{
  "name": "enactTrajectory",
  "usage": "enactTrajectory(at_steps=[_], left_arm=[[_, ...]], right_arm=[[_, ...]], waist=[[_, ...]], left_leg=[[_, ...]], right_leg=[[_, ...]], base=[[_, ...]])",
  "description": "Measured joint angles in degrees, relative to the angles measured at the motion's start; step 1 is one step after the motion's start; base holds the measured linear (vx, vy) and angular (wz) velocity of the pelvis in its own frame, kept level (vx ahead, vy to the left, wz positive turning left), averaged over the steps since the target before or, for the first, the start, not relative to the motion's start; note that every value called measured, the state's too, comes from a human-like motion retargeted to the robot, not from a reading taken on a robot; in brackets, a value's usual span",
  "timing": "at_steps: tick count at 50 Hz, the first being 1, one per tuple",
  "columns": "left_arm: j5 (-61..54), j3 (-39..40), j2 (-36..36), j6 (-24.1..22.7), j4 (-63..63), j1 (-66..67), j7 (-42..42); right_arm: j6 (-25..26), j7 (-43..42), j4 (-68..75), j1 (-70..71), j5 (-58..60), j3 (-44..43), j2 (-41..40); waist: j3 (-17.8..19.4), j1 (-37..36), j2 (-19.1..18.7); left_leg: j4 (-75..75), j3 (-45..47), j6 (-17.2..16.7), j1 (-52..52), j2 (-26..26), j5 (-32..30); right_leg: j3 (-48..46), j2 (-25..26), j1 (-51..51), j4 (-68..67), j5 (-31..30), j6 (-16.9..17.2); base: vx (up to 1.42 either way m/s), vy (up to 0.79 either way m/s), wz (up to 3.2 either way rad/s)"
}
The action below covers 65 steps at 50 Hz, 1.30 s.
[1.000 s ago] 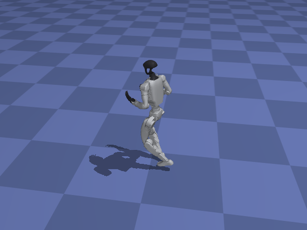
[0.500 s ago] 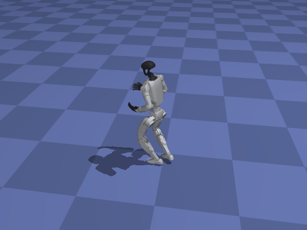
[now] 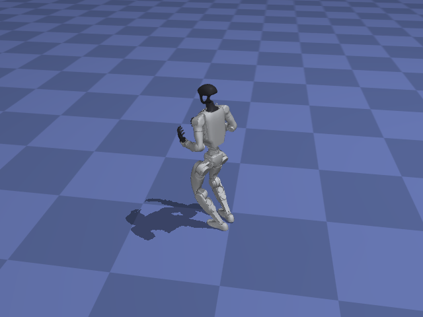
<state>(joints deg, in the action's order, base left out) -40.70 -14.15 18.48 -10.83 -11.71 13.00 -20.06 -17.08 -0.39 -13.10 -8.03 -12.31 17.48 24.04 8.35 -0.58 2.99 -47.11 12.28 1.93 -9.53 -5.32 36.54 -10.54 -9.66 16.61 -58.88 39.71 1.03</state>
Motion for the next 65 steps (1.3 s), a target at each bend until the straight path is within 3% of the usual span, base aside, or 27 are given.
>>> enactTrajectory(at_steps=[15,30,35,38,40,43,45,47,50,53,55,57,60,62,65], left_arm=[[3.36,-0.89,0.24,-1.19,1.23,-0.53,2.14],[6.61,-1.96,1.21,-3.13,0.11,-0.13,4.65],[7.19,-0.36,4.73,-3.23,0.52,3.14,2.65],[7.83,2.21,6.29,-3.83,-1.69,7.02,1.27],[7.90,4.97,7.28,-3.93,-4.32,9.93,0.04],[8.03,7.78,5.90,-4.33,-5.44,11.22,0.28],[7.76,9.81,5.06,-3.94,-6.36,9.54,1.02],[7.80,10.03,3.78,-4.26,-6.45,7.04,2.44],[8.60,9.33,3.18,-4.99,-6.10,1.34,5.63],[11.38,8.58,4.26,-6.87,-5.60,-5.40,12.16],[15.05,8.79,4.96,-8.50,-5.34,-10.07,18.96],[18.18,9.61,4.65,-9.70,-5.24,-12.89,24.41],[24.79,9.80,3.69,-10.59,-2.96,-17.64,35.42],[26.97,9.03,2.56,-10.33,-0.69,-17.65,39.13],[26.20,7.45,1.74,-9.63,1.63,-13.29,39.10]], right_arm=[[1.63,0.55,4.00,6.96,2.61,1.46,-1.20],[1.87,0.52,-3.05,19.19,6.34,2.54,-0.13],[1.00,0.18,-6.98,21.84,2.72,-0.55,0.98],[-0.04,-1.51,-10.24,19.93,1.48,-5.65,2.05],[-0.42,-3.39,-13.09,17.05,0.19,-10.60,2.45],[-0.69,-5.57,-12.78,13.17,-0.18,-15.28,1.39],[-0.47,-6.18,-12.12,10.27,-0.81,-17.44,-0.25],[0.02,-5.89,-9.85,7.62,-0.95,-16.95,-1.81],[0.51,-4.83,-5.49,4.61,-1.49,-14.63,-3.73],[0.03,-5.33,-0.17,4.03,-2.22,-11.27,-4.98],[-0.80,-7.86,3.29,5.13,-1.90,-9.05,-5.25],[-1.15,-11.29,5.08,6.04,-0.52,-7.99,-4.44],[-2.52,-20.60,7.83,12.92,4.58,-6.66,-2.48],[-3.46,-26.02,8.07,17.91,7.74,-6.51,-1.38],[-4.46,-29.85,4.40,22.62,8.96,-6.01,-0.67]], waist=[[0.51,-3.17,-4.05],[-0.04,-4.13,-3.35],[-2.75,-3.18,-2.55],[-3.14,-1.25,-2.13],[-4.42,0.93,-0.14],[-3.61,4.32,0.36],[-3.91,6.80,2.74],[-3.70,7.72,3.69],[-3.26,8.69,5.07],[-2.07,7.48,3.80],[-0.39,5.38,1.30],[0.79,3.88,0.82],[3.69,-0.71,-2.99],[4.84,-4.36,-3.90],[4.72,-8.50,-0.93]], left_leg=[[-3.88,-0.85,-0.26,-1.16,5.56,3.22],[-9.05,-0.27,-0.18,-12.76,9.00,4.00],[-3.61,1.32,0.13,-15.81,8.79,3.47],[-2.14,2.94,-0.45,-16.25,7.91,2.75],[4.69,4.36,-0.35,-14.35,4.15,0.41],[2.07,5.49,-0.57,-14.38,3.35,1.61],[10.63,6.08,0.15,-9.69,-1.30,-0.75],[9.18,7.11,0.16,-9.06,-1.26,-0.18],[8.77,6.95,0.09,-6.89,-1.58,-0.62],[0.19,4.88,-1.27,-7.83,3.73,0.18],[-11.78,1.29,-3.88,-11.48,10.89,-0.30],[-23.73,1.47,-2.90,-15.17,17.82,-2.00],[-40.12,-2.98,-1.03,-23.65,29.35,-1.02],[-42.80,-5.31,-0.44,-27.80,30.43,-0.36],[-34.61,-3.76,-0.13,-30.43,24.06,-0.33]], right_leg=[[-2.58,5.78,-4.25,8.27,0.35,-0.36],[-3.62,7.05,6.26,6.35,-1.44,-0.44],[-2.28,7.62,10.94,9.69,-3.56,0.79],[-0.98,6.16,13.78,6.88,-3.84,1.94],[0.84,3.38,16.35,4.57,-3.58,3.07],[2.90,0.67,19.14,-3.27,-3.75,4.19],[3.63,-5.05,20.24,-7.18,-2.53,4.26],[2.31,-9.39,20.01,-9.75,-1.40,3.15],[1.06,-11.78,17.27,-9.25,0.15,3.32],[-2.29,-7.30,11.66,-5.13,1.87,2.26],[-5.29,-1.34,7.77,-2.68,3.29,-0.09],[-6.38,1.15,6.20,-4.02,6.58,-2.00],[-7.05,10.73,4.06,-2.59,8.68,-4.89],[-5.64,14.51,2.98,-0.96,8.42,-5.12],[-2.36,13.49,1.72,1.84,5.81,-2.98]], base=[[0.01,0.00,-0.01],[-0.03,0.01,-0.10],[0.04,0.06,-0.30],[0.01,0.02,-0.06],[0.06,0.03,0.15],[0.02,-0.02,0.14],[0.10,-0.07,0.19],[0.06,-0.14,-0.19],[0.06,-0.21,-0.21],[0.06,-0.27,-0.54],[0.03,-0.29,-0.79],[0.04,-0.24,-0.58],[0.13,-0.20,-1.13],[0.26,-0.14,-1.30],[0.41,-0.09,-0.80]])
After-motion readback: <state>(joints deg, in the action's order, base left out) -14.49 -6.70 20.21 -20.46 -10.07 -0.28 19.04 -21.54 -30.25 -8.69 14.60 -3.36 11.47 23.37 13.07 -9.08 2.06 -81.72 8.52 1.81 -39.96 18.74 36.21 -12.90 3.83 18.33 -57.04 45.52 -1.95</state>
